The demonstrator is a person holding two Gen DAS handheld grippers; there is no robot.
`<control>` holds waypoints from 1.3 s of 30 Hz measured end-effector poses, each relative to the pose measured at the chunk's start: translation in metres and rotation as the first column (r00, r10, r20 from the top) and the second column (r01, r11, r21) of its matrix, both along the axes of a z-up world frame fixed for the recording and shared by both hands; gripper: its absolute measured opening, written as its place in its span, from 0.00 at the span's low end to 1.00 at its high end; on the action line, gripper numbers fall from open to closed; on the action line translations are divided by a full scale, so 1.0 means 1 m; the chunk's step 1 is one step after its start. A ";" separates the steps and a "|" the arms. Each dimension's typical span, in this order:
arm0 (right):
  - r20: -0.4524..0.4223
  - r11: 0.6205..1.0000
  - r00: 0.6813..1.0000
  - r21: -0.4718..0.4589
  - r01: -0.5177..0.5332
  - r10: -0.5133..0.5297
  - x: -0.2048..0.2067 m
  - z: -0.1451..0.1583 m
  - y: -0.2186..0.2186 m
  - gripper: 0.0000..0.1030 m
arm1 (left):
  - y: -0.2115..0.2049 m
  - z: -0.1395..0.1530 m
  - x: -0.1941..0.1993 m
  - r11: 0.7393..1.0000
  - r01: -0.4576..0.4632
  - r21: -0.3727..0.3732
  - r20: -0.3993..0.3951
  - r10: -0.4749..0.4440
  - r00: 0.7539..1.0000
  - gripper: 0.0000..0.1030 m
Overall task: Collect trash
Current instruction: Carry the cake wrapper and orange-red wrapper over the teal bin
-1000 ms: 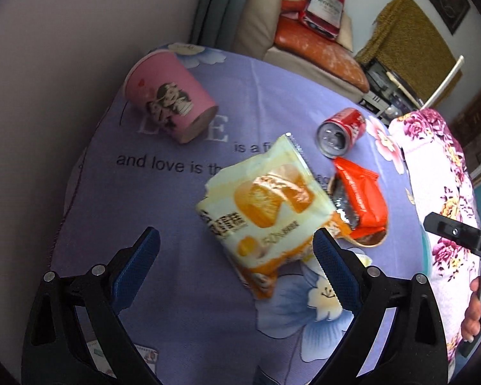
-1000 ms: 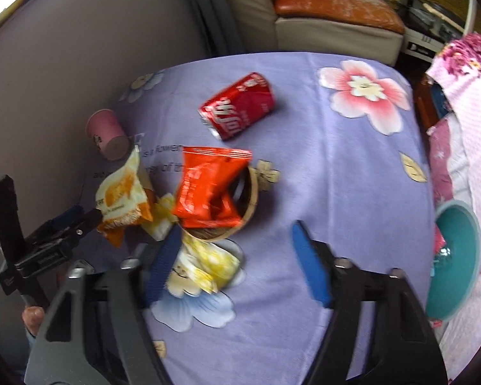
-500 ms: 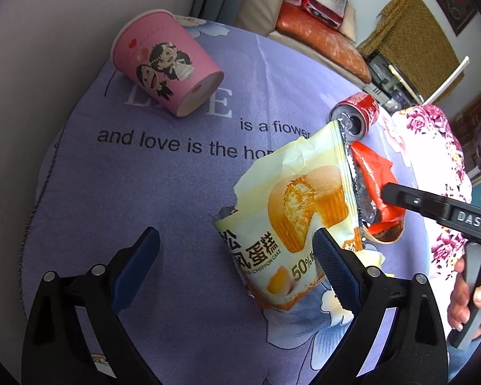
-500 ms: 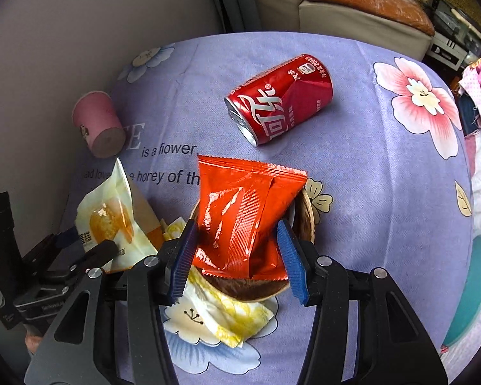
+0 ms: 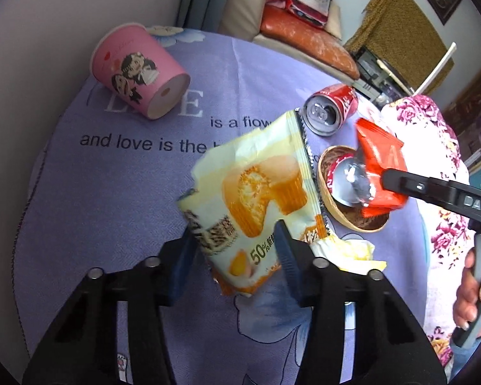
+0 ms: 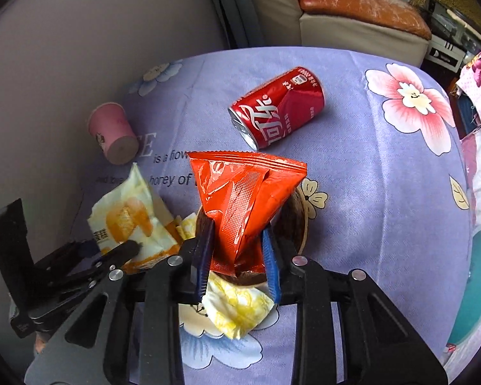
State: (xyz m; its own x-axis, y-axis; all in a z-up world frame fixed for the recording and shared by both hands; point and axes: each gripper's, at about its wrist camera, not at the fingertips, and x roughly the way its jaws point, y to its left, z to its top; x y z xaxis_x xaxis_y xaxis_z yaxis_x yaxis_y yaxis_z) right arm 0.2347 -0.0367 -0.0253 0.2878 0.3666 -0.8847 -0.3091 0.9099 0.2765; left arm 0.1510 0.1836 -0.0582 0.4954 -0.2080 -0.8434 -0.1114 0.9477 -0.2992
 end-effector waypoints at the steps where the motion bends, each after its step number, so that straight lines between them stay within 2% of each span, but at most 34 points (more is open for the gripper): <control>1: 0.007 1.000 1.000 0.006 0.004 -0.004 -0.002 0.004 -0.003 0.26 | 0.000 0.001 -0.001 1.000 -0.006 -0.001 0.002 0.006 1.000 0.39; 5: 0.021 0.999 0.999 0.030 0.024 -0.025 -0.008 0.014 -0.016 0.26 | 0.002 0.007 -0.007 0.999 -0.036 -0.010 0.010 0.037 0.999 0.32; 10: 0.025 0.996 0.997 0.049 0.074 -0.075 -0.016 0.020 -0.041 0.27 | -0.002 0.021 -0.016 0.999 -0.036 0.013 0.042 0.035 0.998 0.25; 21: 0.045 0.984 0.985 0.075 0.163 -0.166 -0.049 0.025 -0.102 0.26 | -0.018 0.057 -0.033 0.999 -0.041 0.036 0.109 0.036 0.993 0.25; 32: 0.080 0.959 0.960 0.114 0.260 -0.269 -0.083 0.028 -0.161 0.27 | -0.089 0.082 -0.037 0.992 0.099 0.080 0.141 -0.109 0.984 0.25; 39: 0.073 0.930 0.934 0.149 0.336 -0.349 -0.094 0.027 -0.206 0.27 | -0.143 0.080 -0.030 0.977 0.195 0.084 0.134 -0.205 0.969 0.25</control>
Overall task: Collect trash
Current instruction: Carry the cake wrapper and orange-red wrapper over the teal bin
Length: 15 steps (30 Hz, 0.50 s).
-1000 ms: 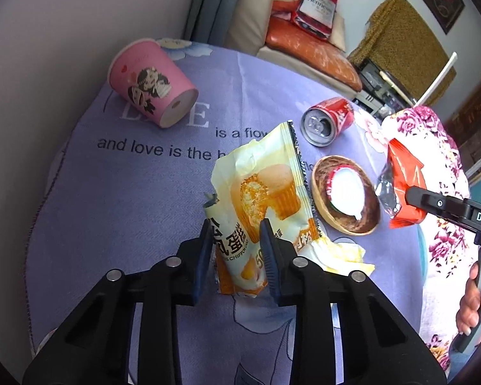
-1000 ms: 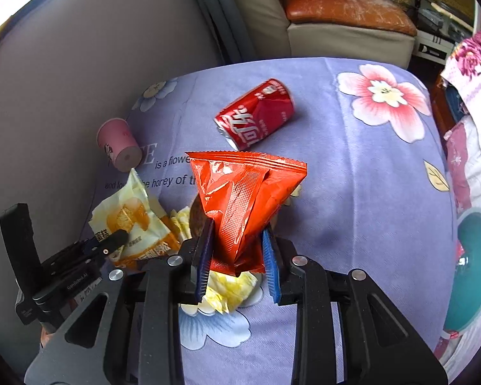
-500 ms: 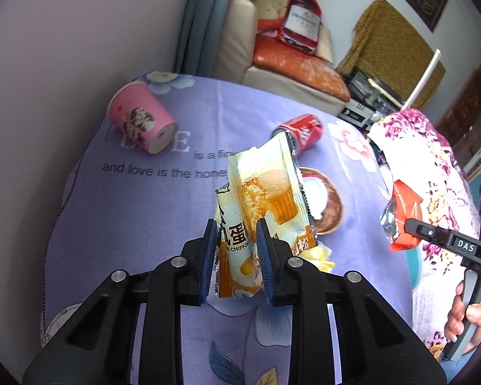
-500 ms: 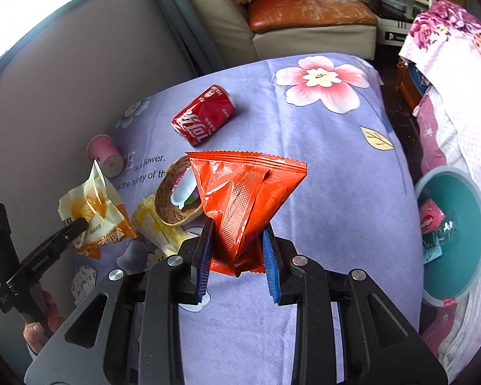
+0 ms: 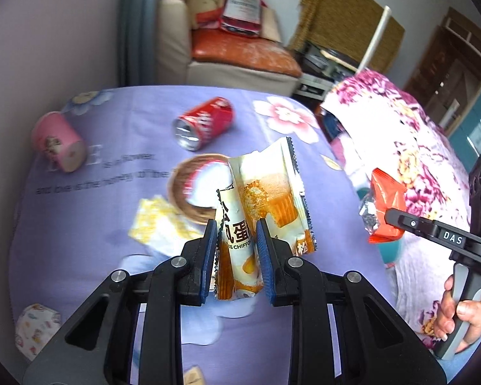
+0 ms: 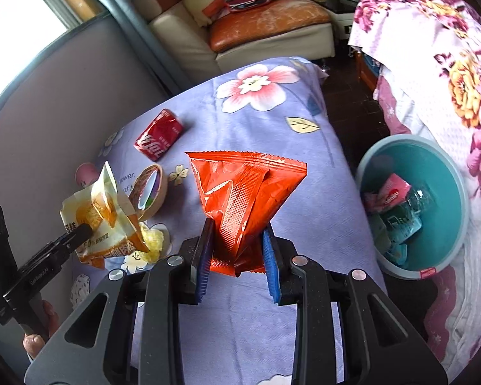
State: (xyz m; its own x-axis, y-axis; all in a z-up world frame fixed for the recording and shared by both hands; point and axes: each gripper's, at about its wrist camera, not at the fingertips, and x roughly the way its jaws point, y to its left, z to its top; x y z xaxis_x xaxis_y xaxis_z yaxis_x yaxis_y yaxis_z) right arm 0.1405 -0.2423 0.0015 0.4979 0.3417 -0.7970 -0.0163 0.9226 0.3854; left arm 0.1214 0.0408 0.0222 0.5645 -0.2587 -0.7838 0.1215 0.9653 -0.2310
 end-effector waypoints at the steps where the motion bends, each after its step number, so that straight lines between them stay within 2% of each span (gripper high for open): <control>1: 0.003 1.000 1.000 0.004 0.007 -0.007 -0.002 0.001 -0.005 0.27 | -0.008 -0.001 0.001 1.000 0.014 0.000 -0.003 -0.014 1.000 0.25; 8: 0.032 0.996 0.996 0.031 0.081 -0.082 -0.012 0.002 -0.048 0.27 | -0.067 -0.006 0.014 0.993 0.114 0.011 -0.023 -0.113 0.993 0.25; 15: 0.032 0.979 0.980 0.048 0.196 -0.198 -0.023 -0.001 -0.110 0.27 | -0.146 -0.013 0.027 0.968 0.249 0.029 -0.037 -0.248 0.968 0.25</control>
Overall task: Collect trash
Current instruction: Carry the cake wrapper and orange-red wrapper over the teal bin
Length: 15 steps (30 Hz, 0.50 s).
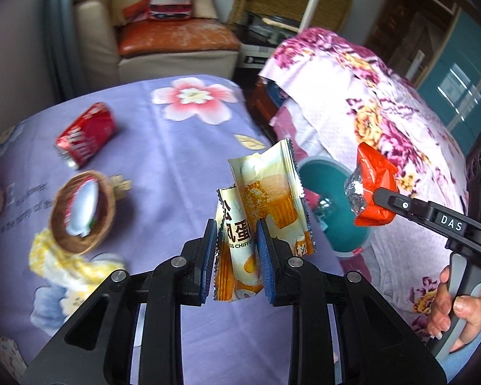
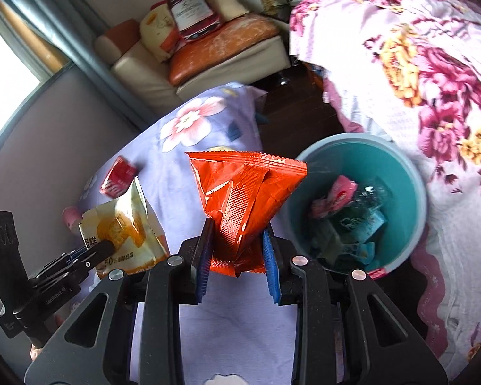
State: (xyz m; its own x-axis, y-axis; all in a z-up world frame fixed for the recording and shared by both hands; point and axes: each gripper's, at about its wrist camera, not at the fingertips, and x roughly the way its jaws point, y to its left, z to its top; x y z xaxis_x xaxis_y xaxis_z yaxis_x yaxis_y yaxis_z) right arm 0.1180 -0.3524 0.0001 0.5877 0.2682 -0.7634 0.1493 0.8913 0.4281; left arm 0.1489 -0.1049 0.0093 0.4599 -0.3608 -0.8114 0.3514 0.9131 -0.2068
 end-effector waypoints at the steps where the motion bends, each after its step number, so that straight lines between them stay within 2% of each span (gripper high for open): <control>1: 0.001 1.000 1.000 -0.001 0.021 -0.021 -0.002 0.000 -0.011 0.27 | -0.011 -0.001 0.001 1.000 0.020 0.004 0.000 -0.020 1.000 0.25; 8: 0.008 0.993 0.993 -0.005 0.115 -0.115 -0.008 -0.005 -0.066 0.27 | -0.090 -0.016 0.015 0.990 0.136 0.032 -0.029 -0.135 0.990 0.25; 15: 0.005 0.986 0.986 -0.004 0.166 -0.166 -0.009 -0.011 -0.106 0.27 | -0.144 -0.031 0.027 0.978 0.205 0.047 -0.062 -0.202 0.977 0.25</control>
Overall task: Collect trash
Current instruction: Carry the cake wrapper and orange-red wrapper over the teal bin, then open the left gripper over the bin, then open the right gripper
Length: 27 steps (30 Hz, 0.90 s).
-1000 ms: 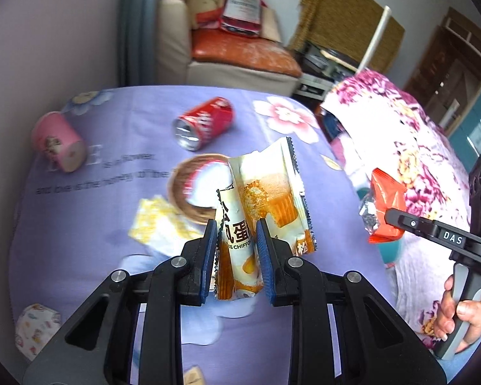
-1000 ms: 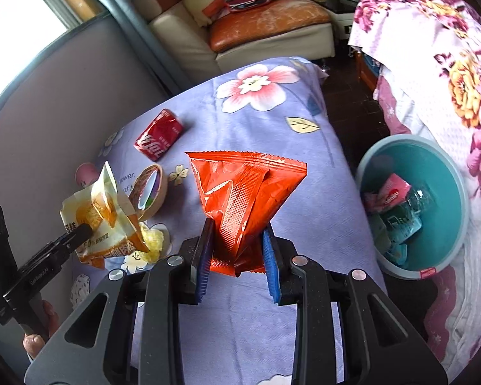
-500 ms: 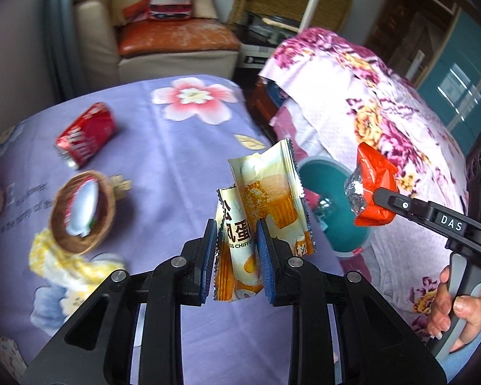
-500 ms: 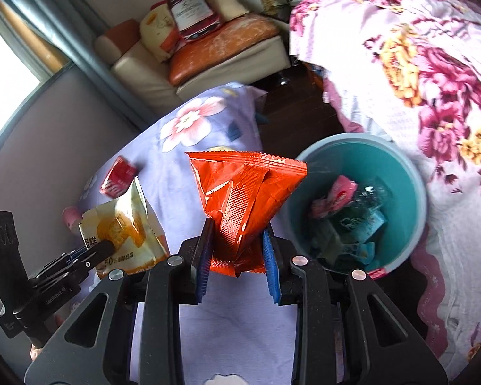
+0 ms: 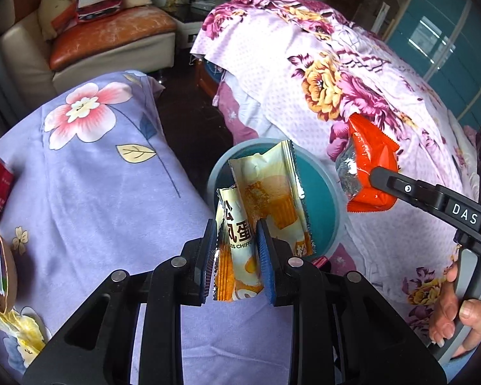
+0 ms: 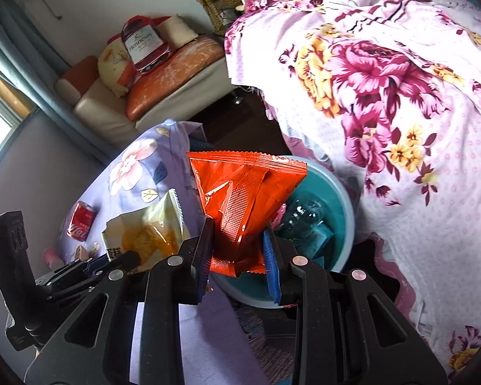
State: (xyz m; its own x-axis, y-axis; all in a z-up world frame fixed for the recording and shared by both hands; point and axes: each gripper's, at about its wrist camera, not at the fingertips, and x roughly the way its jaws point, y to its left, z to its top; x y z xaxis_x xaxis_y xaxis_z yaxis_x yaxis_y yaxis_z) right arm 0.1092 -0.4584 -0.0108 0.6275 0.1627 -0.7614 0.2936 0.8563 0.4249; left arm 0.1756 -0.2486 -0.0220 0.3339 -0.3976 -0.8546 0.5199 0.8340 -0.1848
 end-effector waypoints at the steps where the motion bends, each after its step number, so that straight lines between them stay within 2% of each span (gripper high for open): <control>1: -0.002 1.000 1.000 -0.001 0.005 -0.005 0.001 -0.001 -0.004 0.27 | -0.005 -0.002 0.001 1.000 0.006 0.002 -0.003 -0.006 1.000 0.25; 12: -0.030 0.999 0.999 0.009 0.044 -0.044 0.004 -0.015 -0.027 0.27 | -0.042 -0.015 0.019 0.999 0.044 0.017 -0.024 -0.044 0.999 0.26; 13: -0.030 0.999 0.998 0.008 0.046 -0.046 0.004 -0.015 -0.029 0.27 | -0.044 -0.014 0.020 0.999 0.046 0.016 -0.024 -0.046 0.999 0.31; 14: -0.031 0.999 0.998 0.008 0.049 -0.048 0.004 -0.016 -0.029 0.27 | -0.045 -0.014 0.021 0.999 0.045 0.015 -0.023 -0.045 0.999 0.41; 15: -0.030 0.999 0.998 0.008 0.051 -0.050 0.004 -0.016 -0.030 0.27 | -0.046 -0.013 0.021 0.999 0.044 0.012 -0.017 -0.044 0.999 0.45; 17: -0.031 0.999 0.998 0.007 0.052 -0.052 0.004 -0.016 -0.030 0.27 | -0.046 -0.012 0.021 0.999 0.047 0.004 -0.010 -0.047 0.999 0.61; 19: -0.034 0.999 0.998 0.005 0.052 -0.052 0.005 -0.016 -0.030 0.27 | -0.046 -0.012 0.019 0.999 0.049 0.009 0.005 -0.049 0.999 0.70; 23: -0.043 0.999 0.998 0.004 0.049 -0.048 0.008 -0.018 -0.029 0.27 | -0.043 -0.014 0.018 0.999 0.043 0.017 -0.002 -0.043 0.999 0.79; 27: -0.052 0.999 0.998 0.000 0.041 -0.041 0.010 -0.020 -0.025 0.28 | -0.034 -0.015 0.017 0.999 0.034 0.013 -0.014 -0.034 0.999 0.82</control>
State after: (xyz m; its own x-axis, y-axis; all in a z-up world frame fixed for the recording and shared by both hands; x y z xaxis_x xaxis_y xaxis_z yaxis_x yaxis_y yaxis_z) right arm 0.1187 -0.4839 -0.0306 0.5934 0.1381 -0.7930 0.3505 0.8425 0.4090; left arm 0.1924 -0.2822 -0.0372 0.3088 -0.3971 -0.8643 0.5454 0.8184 -0.1812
